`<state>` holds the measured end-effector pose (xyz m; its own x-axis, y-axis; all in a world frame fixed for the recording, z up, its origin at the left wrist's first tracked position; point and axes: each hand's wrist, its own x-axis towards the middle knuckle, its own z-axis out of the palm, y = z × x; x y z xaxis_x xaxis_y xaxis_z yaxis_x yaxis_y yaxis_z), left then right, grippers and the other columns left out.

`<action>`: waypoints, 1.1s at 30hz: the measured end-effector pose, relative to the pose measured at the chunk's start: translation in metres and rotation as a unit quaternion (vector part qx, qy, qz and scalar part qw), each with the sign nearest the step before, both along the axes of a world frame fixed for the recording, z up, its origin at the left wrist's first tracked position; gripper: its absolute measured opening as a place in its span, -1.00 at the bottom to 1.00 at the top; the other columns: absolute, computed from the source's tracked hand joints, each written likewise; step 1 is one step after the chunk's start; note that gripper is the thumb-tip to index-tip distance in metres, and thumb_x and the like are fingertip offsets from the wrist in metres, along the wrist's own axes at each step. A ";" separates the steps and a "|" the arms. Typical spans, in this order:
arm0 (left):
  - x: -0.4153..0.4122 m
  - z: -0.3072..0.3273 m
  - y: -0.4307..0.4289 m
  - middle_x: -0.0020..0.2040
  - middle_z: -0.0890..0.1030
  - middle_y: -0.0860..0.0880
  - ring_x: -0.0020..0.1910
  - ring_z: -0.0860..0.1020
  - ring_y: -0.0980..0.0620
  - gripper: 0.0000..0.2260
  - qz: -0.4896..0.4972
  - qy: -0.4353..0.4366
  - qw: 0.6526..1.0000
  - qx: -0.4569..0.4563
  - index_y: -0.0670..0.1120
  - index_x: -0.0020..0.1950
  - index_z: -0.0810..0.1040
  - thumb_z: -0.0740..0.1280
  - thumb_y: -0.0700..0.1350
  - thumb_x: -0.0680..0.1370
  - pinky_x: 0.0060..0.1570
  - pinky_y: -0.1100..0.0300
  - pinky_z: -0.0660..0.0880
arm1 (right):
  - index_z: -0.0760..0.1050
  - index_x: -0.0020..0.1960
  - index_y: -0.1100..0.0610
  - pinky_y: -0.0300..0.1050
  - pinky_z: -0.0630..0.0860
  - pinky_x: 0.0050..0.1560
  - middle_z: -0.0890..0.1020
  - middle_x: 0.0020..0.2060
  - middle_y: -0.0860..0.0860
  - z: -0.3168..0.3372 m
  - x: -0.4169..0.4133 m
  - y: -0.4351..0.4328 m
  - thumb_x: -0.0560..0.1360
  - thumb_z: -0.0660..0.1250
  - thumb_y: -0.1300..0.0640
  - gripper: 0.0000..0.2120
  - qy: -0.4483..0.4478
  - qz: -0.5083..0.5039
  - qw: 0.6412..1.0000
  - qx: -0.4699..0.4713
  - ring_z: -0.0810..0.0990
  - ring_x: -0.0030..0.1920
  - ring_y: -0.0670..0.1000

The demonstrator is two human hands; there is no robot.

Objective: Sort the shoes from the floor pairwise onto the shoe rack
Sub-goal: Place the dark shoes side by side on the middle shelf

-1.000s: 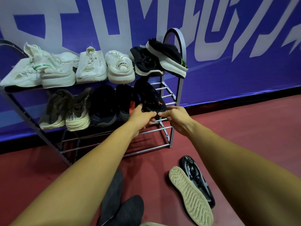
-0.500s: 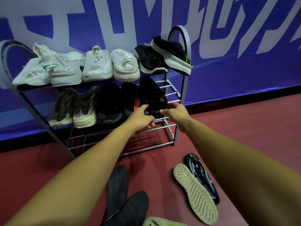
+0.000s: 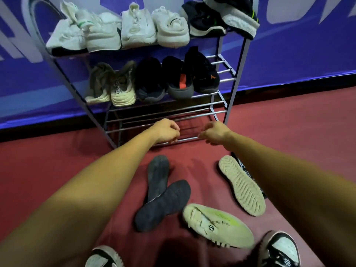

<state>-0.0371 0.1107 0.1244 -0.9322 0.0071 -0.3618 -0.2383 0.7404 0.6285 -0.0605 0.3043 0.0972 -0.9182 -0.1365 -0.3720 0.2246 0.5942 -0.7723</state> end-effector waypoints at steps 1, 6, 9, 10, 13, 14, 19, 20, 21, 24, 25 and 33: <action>0.004 -0.008 -0.006 -0.32 0.64 -0.05 -0.41 0.54 0.03 -0.89 -0.004 -0.012 1.000 -0.016 -0.11 0.02 0.61 0.34 -0.24 0.52 -0.30 0.28 0.48 | 0.54 -0.09 0.16 -0.14 0.48 -0.28 0.60 -0.20 0.15 -0.004 0.004 -0.003 0.48 0.46 0.17 -0.89 -0.008 0.012 1.000 0.009 0.57 -0.21 0.09; 0.020 -0.041 -0.036 -0.24 0.65 -0.07 -0.22 0.61 0.00 -0.89 0.007 -0.047 0.997 -0.057 -0.09 -0.06 0.64 0.35 -0.25 0.50 -0.03 0.12 0.62 | 0.46 -0.24 0.10 -0.13 0.46 -0.30 0.59 -0.21 0.17 -0.036 0.014 -0.030 0.48 0.46 0.18 -0.80 -0.034 0.062 0.996 0.052 0.56 -0.21 0.11; 0.022 -0.060 -0.052 -0.16 0.67 -0.09 -0.16 0.64 -0.03 -0.87 0.022 -0.058 0.996 -0.064 -0.10 0.00 0.65 0.35 -0.23 0.50 -0.01 0.11 0.62 | 0.46 -0.26 0.09 -0.12 0.49 -0.27 0.61 -0.21 0.15 -0.057 0.016 -0.051 0.47 0.47 0.13 -0.78 -0.052 0.098 0.990 0.084 0.59 -0.20 0.11; 0.023 -0.067 -0.056 -0.15 0.67 -0.08 -0.15 0.65 -0.04 -0.87 0.027 -0.064 0.995 -0.067 -0.10 -0.01 0.65 0.34 -0.23 0.51 -0.01 0.12 0.61 | 0.48 -0.26 0.09 -0.10 0.51 -0.23 0.61 -0.21 0.14 -0.064 0.016 -0.059 0.47 0.47 0.12 -0.79 -0.059 0.112 0.988 0.093 0.61 -0.19 0.12; 0.025 -0.094 -0.067 -0.18 0.66 -0.09 -0.26 0.61 -0.01 -0.90 0.030 -0.085 0.994 -0.065 -0.04 -0.14 0.60 0.34 -0.22 0.51 -0.06 0.16 0.58 | 0.50 -0.31 0.13 -0.09 0.55 -0.22 0.65 -0.24 0.14 -0.089 0.017 -0.082 0.47 0.44 0.12 -0.78 -0.085 0.146 0.979 0.111 0.72 -0.11 0.17; 0.026 -0.105 -0.071 -0.20 0.66 -0.08 -0.32 0.58 0.02 -0.89 0.027 -0.097 0.993 -0.070 -0.02 -0.17 0.57 0.35 -0.21 0.51 -0.09 0.18 0.56 | 0.49 -0.33 0.12 -0.09 0.54 -0.23 0.68 -0.23 0.15 -0.101 0.017 -0.091 0.47 0.42 0.12 -0.77 -0.095 0.156 0.977 0.113 0.73 -0.09 0.17; 0.037 -0.156 -0.087 -0.29 0.62 -0.01 -0.40 0.53 0.07 -0.85 0.036 -0.155 0.984 -0.082 -0.01 -0.19 0.54 0.32 -0.21 0.54 -0.22 0.25 0.47 | 0.61 -0.03 0.18 -0.12 0.50 -0.17 0.66 -0.09 0.12 -0.156 0.030 -0.130 0.45 0.42 0.05 -0.79 -0.115 0.205 0.962 0.137 0.61 -0.12 0.06; 0.039 -0.165 -0.089 -0.25 0.64 -0.04 -0.36 0.55 0.03 -0.88 0.041 -0.166 0.982 -0.083 -0.03 -0.15 0.57 0.32 -0.21 0.55 -0.20 0.24 0.48 | 0.61 0.04 0.18 -0.13 0.49 -0.18 0.66 -0.06 0.11 -0.165 0.032 -0.135 0.45 0.43 0.03 -0.74 -0.122 0.204 0.962 0.138 0.62 -0.11 0.07; 0.043 -0.174 -0.092 -0.16 0.67 -0.09 -0.27 0.59 -0.02 -0.91 0.042 -0.178 0.979 -0.090 -0.06 -0.07 0.61 0.31 -0.20 0.55 -0.16 0.23 0.49 | 0.60 0.06 0.18 -0.12 0.52 -0.17 0.68 -0.01 0.11 -0.174 0.033 -0.140 0.45 0.44 0.03 -0.73 -0.135 0.200 0.961 0.138 0.65 -0.08 0.09; 0.053 -0.201 -0.102 0.12 0.63 -0.14 0.09 0.59 -0.13 -0.76 0.064 -0.212 0.968 -0.120 -0.15 0.20 0.56 0.32 -0.17 0.54 -0.03 0.19 0.43 | 0.61 0.10 0.18 -0.06 0.63 0.03 0.69 0.09 0.15 -0.195 0.033 -0.150 0.46 0.39 0.05 -0.72 -0.143 0.186 0.959 0.159 0.68 0.07 0.14; 0.055 -0.209 -0.105 0.17 0.60 -0.14 0.14 0.57 -0.14 -0.72 0.075 -0.216 0.966 -0.121 -0.15 0.24 0.50 0.33 -0.16 0.54 -0.02 0.18 0.41 | 0.61 0.14 0.18 -0.04 0.63 0.06 0.68 0.10 0.14 -0.199 0.032 -0.153 0.45 0.38 0.05 -0.69 -0.141 0.172 0.959 0.174 0.69 0.08 0.13; 0.061 -0.243 -0.109 0.13 0.64 -0.23 0.12 0.61 -0.18 -0.80 0.125 -0.266 0.954 -0.066 -0.10 0.07 0.51 0.27 -0.01 0.54 -0.09 0.13 0.47 | 0.54 0.26 0.14 -0.01 0.60 0.11 0.64 0.14 0.09 -0.216 0.027 -0.168 0.44 0.41 -0.04 -0.55 -0.123 0.148 0.951 0.242 0.66 0.11 0.12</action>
